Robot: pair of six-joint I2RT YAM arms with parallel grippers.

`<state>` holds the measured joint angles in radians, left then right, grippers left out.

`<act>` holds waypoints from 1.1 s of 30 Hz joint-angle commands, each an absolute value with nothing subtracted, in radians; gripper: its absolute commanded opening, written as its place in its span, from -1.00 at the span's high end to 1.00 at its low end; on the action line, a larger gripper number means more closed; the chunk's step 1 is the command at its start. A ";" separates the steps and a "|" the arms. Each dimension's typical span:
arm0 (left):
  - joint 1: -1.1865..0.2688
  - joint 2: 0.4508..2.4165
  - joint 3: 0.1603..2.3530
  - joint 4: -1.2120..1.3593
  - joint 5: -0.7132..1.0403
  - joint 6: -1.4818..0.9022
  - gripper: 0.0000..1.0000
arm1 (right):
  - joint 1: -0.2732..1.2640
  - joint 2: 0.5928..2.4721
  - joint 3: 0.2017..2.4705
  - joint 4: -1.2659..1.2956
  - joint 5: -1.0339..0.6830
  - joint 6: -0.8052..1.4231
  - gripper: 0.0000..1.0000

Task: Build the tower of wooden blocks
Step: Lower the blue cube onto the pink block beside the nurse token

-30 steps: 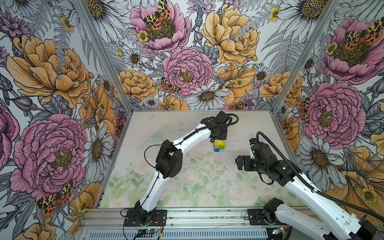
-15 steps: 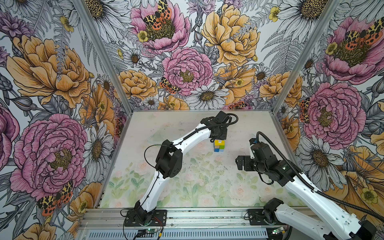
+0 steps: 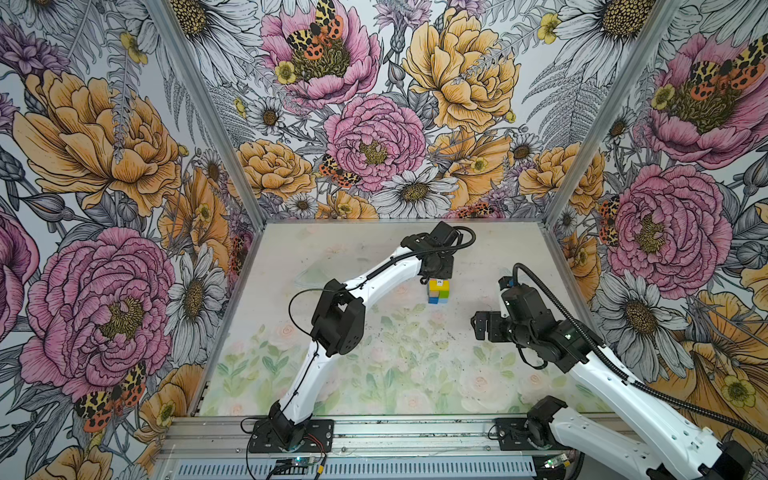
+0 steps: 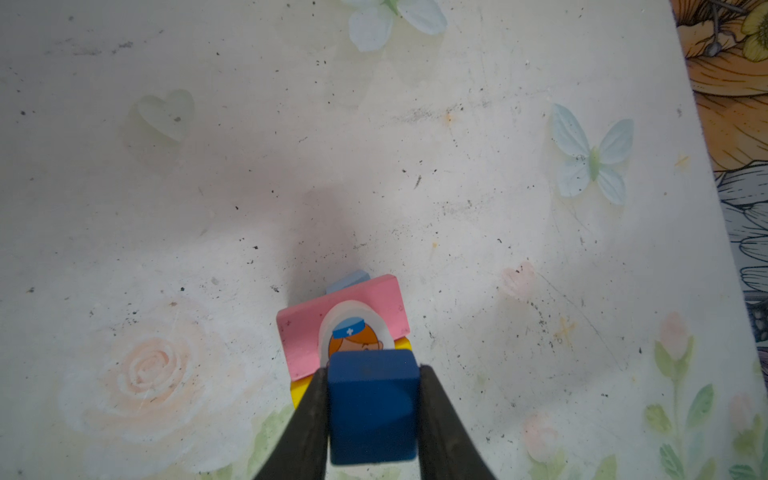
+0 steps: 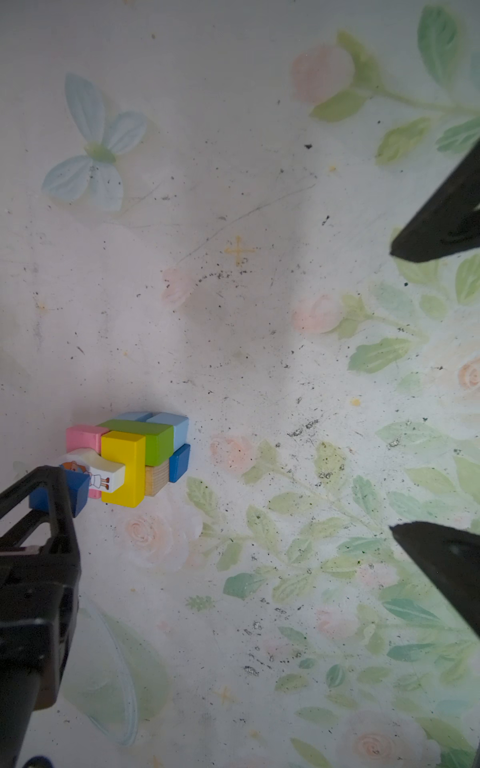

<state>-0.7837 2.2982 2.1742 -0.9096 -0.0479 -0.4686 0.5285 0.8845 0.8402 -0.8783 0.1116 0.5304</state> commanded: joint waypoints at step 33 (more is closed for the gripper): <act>-0.773 2.338 2.226 -0.906 -0.066 -0.476 0.45 | 0.519 0.884 0.845 -0.845 0.106 0.511 -0.99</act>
